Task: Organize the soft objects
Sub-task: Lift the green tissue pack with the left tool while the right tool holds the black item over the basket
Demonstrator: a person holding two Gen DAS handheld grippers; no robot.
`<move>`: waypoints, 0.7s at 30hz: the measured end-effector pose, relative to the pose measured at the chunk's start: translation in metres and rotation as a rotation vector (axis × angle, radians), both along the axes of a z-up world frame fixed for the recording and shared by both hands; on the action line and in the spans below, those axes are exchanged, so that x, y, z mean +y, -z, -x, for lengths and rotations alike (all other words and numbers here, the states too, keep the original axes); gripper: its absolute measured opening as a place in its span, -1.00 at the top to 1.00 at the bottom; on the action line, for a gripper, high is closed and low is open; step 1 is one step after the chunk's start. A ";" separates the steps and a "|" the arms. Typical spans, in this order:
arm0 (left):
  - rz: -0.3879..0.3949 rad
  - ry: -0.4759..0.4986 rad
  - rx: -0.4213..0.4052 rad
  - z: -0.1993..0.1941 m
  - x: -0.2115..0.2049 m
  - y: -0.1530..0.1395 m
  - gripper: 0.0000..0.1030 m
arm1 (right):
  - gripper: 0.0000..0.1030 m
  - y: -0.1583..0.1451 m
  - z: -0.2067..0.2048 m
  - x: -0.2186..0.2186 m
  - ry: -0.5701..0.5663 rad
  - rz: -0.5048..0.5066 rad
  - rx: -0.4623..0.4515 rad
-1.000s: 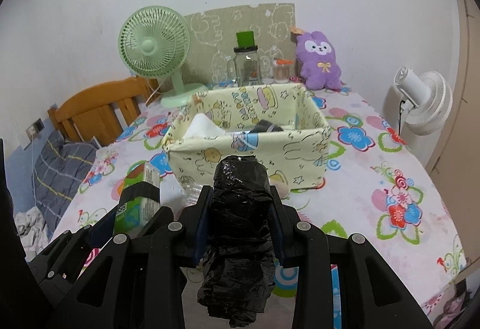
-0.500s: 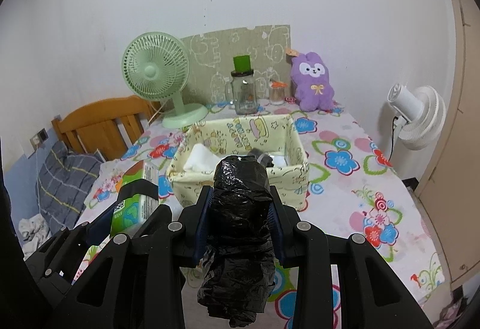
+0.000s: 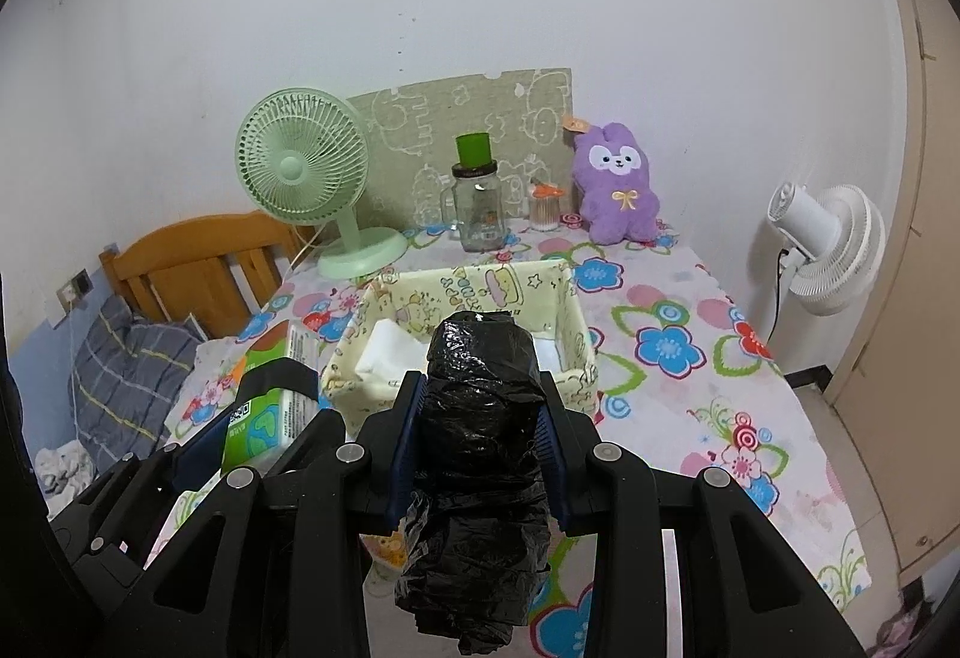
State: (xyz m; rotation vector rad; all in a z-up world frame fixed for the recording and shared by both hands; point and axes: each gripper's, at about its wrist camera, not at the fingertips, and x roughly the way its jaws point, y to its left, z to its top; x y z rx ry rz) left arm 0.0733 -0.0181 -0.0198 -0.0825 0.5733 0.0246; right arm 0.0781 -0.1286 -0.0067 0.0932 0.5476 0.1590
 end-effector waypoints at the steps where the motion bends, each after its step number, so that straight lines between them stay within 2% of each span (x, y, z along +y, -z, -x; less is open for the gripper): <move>1: -0.001 0.001 0.001 -0.003 -0.001 -0.001 0.06 | 0.26 0.000 -0.002 -0.001 0.000 -0.001 0.001; 21: -0.007 0.039 0.009 -0.063 -0.012 -0.007 0.06 | 0.26 -0.009 -0.065 -0.010 0.011 -0.005 0.003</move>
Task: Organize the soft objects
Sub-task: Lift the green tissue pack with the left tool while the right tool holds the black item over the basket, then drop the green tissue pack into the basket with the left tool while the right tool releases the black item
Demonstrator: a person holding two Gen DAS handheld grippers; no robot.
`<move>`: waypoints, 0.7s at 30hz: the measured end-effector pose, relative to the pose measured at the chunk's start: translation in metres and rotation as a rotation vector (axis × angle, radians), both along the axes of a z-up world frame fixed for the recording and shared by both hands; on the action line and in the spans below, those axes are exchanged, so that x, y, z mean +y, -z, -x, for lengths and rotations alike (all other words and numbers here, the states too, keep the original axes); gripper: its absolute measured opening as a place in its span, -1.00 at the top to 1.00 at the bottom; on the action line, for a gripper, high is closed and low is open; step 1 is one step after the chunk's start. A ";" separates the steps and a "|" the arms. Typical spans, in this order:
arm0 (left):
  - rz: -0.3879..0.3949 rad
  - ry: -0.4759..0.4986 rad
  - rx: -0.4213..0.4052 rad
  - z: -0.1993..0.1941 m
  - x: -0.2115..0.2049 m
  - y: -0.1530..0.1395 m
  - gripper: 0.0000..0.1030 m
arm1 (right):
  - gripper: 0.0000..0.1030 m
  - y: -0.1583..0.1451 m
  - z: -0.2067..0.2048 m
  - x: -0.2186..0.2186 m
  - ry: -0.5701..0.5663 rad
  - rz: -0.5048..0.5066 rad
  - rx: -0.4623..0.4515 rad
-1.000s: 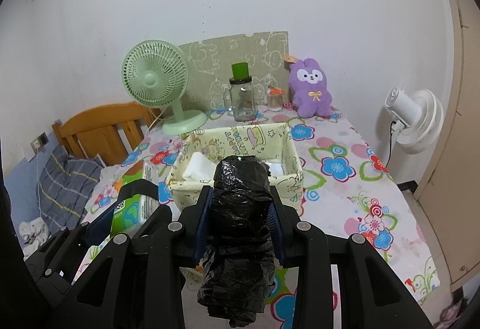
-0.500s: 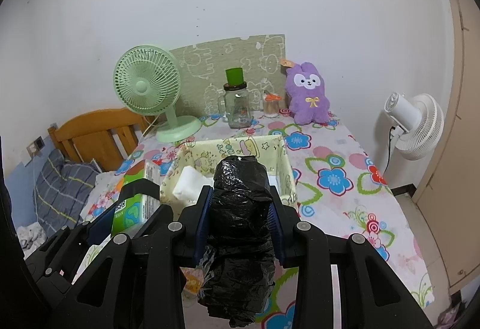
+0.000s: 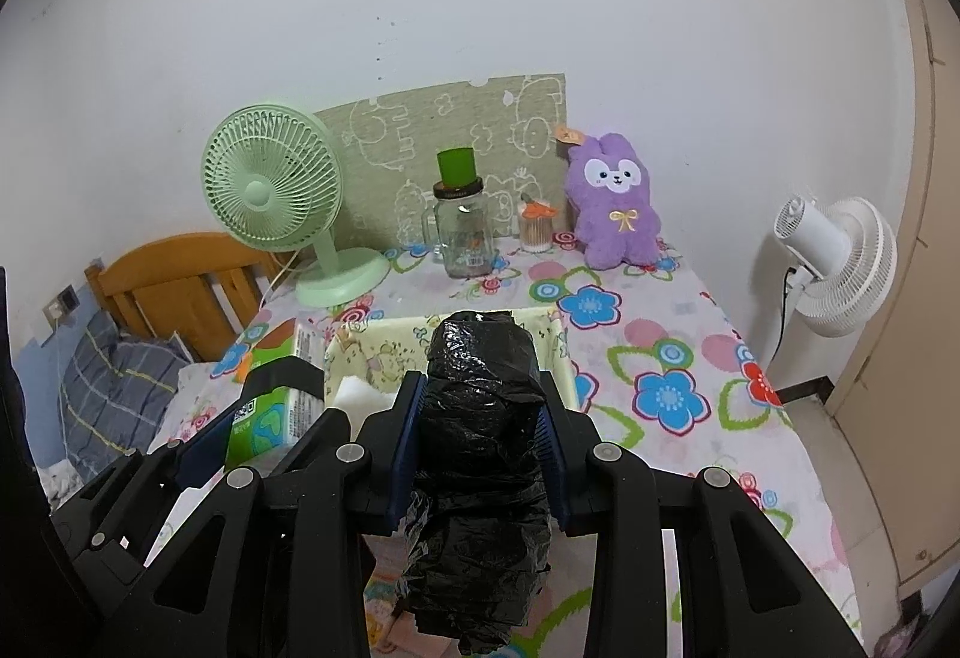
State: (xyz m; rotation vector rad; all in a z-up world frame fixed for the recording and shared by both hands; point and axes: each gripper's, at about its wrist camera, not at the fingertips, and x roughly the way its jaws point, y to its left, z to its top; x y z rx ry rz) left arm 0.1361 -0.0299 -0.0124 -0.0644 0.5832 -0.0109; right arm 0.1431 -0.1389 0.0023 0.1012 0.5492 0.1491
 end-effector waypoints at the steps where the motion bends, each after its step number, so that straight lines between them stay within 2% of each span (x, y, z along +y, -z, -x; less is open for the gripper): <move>1: 0.001 0.002 0.001 -0.003 0.000 0.000 0.06 | 0.26 0.000 -0.003 0.000 -0.001 -0.002 0.002; 14: 0.003 0.019 0.034 -0.046 0.000 0.010 0.05 | 0.26 0.008 -0.045 -0.001 -0.009 -0.017 0.000; 21: 0.011 0.020 0.064 -0.068 0.002 0.024 0.00 | 0.26 0.019 -0.067 0.003 -0.032 -0.017 0.012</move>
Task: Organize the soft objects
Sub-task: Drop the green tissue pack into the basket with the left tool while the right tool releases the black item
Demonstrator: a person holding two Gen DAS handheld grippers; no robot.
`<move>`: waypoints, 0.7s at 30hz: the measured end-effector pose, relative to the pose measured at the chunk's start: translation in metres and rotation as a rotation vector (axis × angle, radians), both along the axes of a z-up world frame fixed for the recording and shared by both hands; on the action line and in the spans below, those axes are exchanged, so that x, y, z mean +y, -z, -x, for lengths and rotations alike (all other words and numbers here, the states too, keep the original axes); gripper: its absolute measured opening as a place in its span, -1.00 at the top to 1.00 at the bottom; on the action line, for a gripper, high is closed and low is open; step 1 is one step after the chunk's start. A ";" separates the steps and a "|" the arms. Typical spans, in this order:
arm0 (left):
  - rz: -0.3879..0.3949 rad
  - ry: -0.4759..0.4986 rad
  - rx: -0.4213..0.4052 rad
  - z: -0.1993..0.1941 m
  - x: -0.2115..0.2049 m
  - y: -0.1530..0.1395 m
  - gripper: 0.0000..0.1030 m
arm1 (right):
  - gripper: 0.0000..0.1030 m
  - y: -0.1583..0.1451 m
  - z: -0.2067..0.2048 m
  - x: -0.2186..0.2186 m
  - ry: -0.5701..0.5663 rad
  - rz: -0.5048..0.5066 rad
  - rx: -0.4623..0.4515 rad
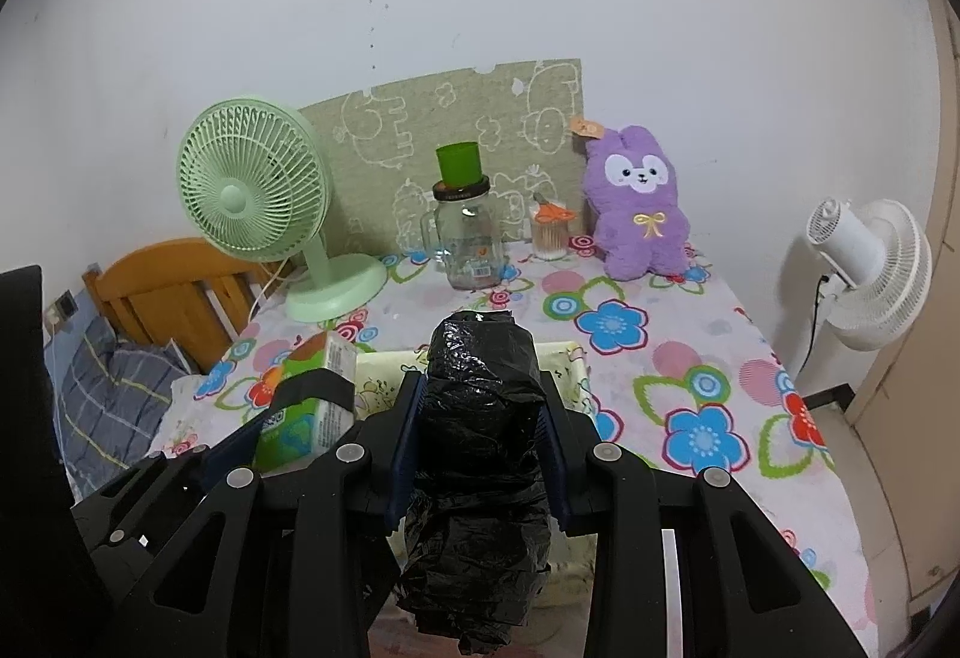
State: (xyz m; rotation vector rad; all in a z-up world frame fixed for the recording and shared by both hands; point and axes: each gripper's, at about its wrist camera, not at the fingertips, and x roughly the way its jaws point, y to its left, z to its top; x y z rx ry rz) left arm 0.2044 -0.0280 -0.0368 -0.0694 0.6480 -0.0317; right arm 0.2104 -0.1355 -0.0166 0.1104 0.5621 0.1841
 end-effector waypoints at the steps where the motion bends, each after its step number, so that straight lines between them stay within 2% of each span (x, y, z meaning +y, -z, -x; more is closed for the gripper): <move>1: 0.003 0.003 0.007 -0.004 0.000 0.003 -0.02 | 0.26 0.003 -0.005 0.000 -0.005 -0.004 0.006; 3: 0.019 0.023 0.036 -0.011 0.000 0.009 -0.14 | 0.26 0.008 -0.009 0.001 -0.006 -0.006 0.014; 5: 0.036 0.051 0.072 -0.018 0.000 0.015 -0.39 | 0.26 0.012 -0.014 0.002 -0.007 0.000 0.018; 9: 0.012 0.021 0.066 -0.019 0.002 0.019 -0.53 | 0.26 0.020 -0.023 0.004 -0.038 -0.010 0.041; 16: -0.004 0.009 0.089 -0.025 0.005 0.024 -0.62 | 0.24 0.027 -0.034 0.013 -0.091 -0.008 0.055; 17: -0.004 0.009 0.089 -0.025 0.006 0.025 -0.62 | 0.20 0.028 -0.034 0.013 -0.097 -0.007 0.060; 19: 0.000 0.011 0.087 -0.023 0.006 0.024 -0.64 | -0.06 0.031 -0.037 0.013 -0.111 -0.013 0.076; 20: -0.001 0.013 0.083 -0.022 0.006 0.023 -0.67 | -0.32 0.031 -0.038 0.012 -0.109 -0.019 0.079; 21: -0.003 0.017 0.080 -0.021 0.005 0.023 -0.69 | -0.46 0.032 -0.038 0.010 -0.102 -0.024 0.078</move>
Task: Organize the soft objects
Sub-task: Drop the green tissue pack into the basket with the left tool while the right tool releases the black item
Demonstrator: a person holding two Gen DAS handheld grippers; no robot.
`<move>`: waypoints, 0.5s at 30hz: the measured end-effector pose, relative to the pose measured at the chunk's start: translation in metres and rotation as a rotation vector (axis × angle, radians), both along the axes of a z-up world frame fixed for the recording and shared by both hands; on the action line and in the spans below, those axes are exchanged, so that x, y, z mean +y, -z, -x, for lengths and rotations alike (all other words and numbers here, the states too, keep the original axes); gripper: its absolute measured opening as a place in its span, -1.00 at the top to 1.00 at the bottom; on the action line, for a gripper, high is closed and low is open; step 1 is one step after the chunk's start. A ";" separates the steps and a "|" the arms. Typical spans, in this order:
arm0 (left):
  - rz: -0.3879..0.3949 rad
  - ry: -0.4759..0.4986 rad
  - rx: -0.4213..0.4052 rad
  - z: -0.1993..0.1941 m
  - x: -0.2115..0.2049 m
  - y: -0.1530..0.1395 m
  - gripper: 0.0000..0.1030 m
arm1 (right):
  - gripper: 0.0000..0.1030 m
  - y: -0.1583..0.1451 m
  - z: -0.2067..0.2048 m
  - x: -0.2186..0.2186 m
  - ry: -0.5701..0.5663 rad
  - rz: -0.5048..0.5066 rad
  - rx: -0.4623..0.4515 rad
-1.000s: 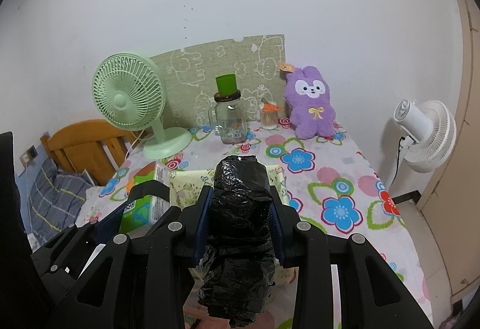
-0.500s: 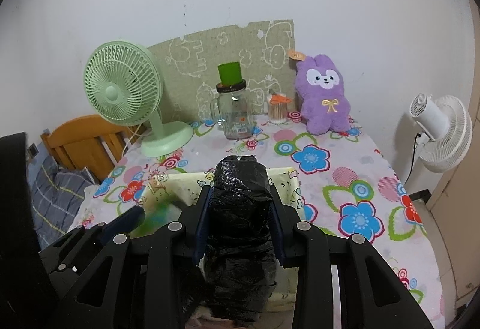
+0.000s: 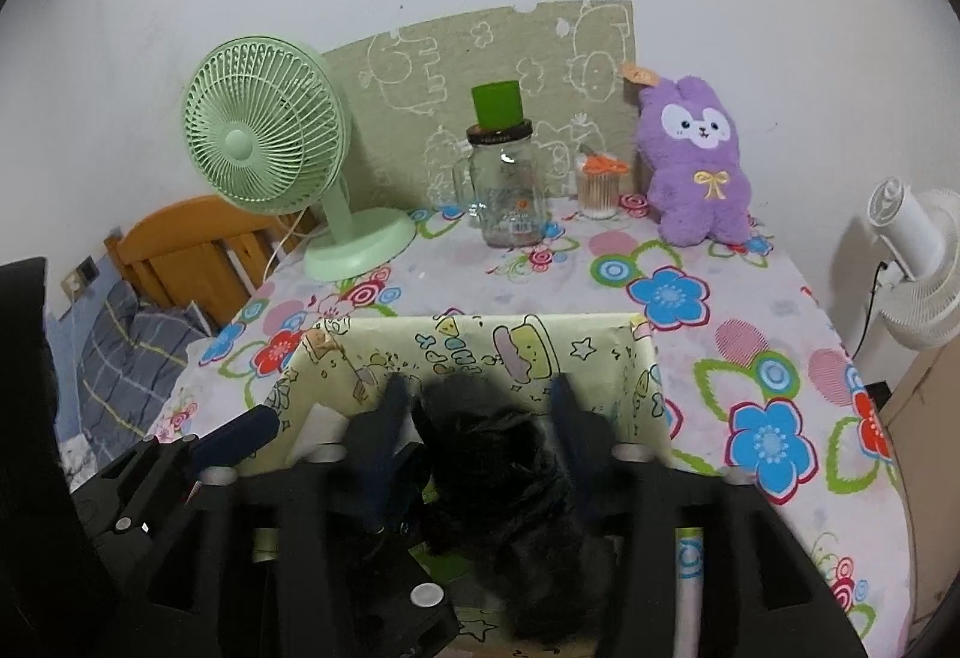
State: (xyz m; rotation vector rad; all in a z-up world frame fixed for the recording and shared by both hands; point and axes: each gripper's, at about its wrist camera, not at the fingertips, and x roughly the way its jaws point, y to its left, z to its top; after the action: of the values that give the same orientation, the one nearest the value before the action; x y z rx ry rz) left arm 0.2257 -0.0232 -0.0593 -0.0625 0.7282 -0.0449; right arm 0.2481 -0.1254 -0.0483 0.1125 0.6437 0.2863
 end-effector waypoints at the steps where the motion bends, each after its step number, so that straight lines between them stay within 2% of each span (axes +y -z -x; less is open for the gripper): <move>1: -0.001 0.004 -0.002 0.000 0.000 0.000 -0.71 | -0.48 0.000 0.002 -0.001 0.007 -0.001 -0.007; 5: -0.007 0.009 -0.009 0.004 -0.003 -0.002 -0.74 | -0.60 -0.001 0.005 -0.004 0.020 0.008 -0.009; 9: -0.009 0.012 -0.010 0.008 -0.004 -0.002 -0.92 | -0.64 -0.003 0.012 -0.005 0.037 0.021 -0.010; 15: -0.009 0.011 -0.031 0.022 -0.004 -0.009 -0.96 | -0.65 -0.009 0.025 -0.007 0.048 0.033 -0.027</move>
State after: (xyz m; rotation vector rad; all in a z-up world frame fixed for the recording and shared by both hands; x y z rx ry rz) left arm 0.2036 -0.0276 -0.0499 -0.0493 0.6980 -0.0532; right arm 0.2233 -0.1325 -0.0391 0.0921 0.6176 0.2308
